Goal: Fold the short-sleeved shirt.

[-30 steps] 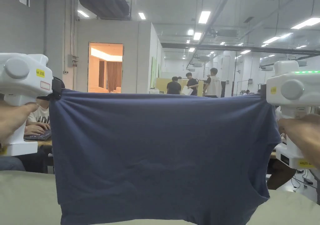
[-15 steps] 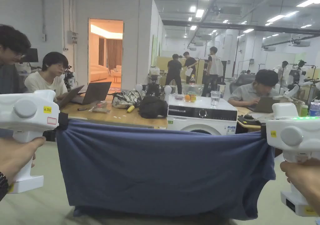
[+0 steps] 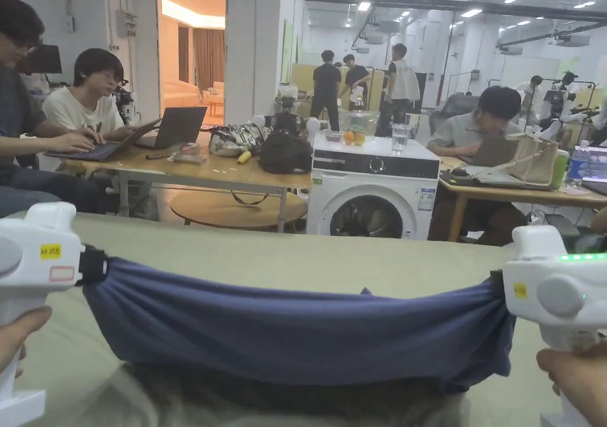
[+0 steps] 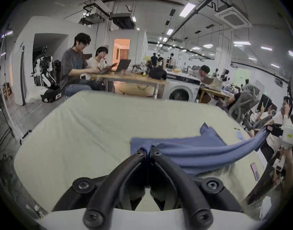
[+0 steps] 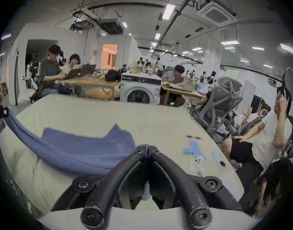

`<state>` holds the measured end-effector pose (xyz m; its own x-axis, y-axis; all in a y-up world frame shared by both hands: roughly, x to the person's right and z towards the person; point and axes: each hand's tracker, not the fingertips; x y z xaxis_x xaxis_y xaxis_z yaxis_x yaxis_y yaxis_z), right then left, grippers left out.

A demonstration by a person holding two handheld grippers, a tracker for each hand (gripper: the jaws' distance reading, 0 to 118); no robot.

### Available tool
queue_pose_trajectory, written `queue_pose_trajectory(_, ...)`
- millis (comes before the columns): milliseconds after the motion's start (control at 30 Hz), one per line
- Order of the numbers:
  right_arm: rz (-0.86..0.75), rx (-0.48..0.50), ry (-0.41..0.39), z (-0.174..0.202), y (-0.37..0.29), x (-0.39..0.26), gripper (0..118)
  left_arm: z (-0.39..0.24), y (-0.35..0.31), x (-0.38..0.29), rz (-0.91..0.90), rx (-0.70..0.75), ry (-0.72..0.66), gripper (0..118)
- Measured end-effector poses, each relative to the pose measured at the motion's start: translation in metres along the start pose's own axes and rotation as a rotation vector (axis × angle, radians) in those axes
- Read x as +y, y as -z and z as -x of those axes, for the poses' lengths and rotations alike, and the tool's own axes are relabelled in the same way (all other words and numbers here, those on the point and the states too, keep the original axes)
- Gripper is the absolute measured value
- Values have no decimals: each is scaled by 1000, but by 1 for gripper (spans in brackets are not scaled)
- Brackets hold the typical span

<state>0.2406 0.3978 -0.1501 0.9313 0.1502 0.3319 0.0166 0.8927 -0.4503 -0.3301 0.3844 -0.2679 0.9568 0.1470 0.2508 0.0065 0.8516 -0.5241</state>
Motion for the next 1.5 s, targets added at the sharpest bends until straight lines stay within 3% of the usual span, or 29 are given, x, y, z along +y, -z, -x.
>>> queue_pose_trajectory(367,341,88,-56,11,35,-130,0,29,41,-135,367,11,-125,0)
queue_pose_trajectory(467,430,103,-76,17,55,-158,0,32,58,-157,486,30,-102,0)
queue_pose_trajectory(733,511,83,-62,24,83,-186,1,33,77,-184,526,46,-89,0)
queue_pose_trajectory(800,482,85,-60,29,79,-182,10,31,74,-179,506,47,-103,2)
queue_pose_trajectory(900,366,76,-6,33,71,-166,45,24,68,-165,391,33,-109,31)
queue_pose_trajectory(933,322,73,11,37,64,-157,48,19,65,-159,331,26,-110,36)
queue_pose_trajectory(1133,43,93,69,66,49,-129,45,-3,68,-139,23,10,-52,36)
queue_pose_trajectory(1200,-22,93,94,79,46,-124,23,-14,68,-136,-50,15,-45,33)
queue_pose_trajectory(1233,-55,104,107,85,46,-122,7,-23,67,-135,-85,15,-32,19)
queue_pose_trajectory(1267,-70,95,110,91,46,-120,1,-31,67,-133,-104,30,-15,5)
queue_pose_trajectory(1300,-90,94,118,96,46,-118,0,-37,68,-132,-129,52,8,0)
queue_pose_trajectory(1367,-143,117,130,105,46,-113,0,-45,71,-128,-199,98,56,0)
queue_pose_trajectory(1500,-167,103,100,121,55,-101,0,-51,83,-114,-210,57,37,0)
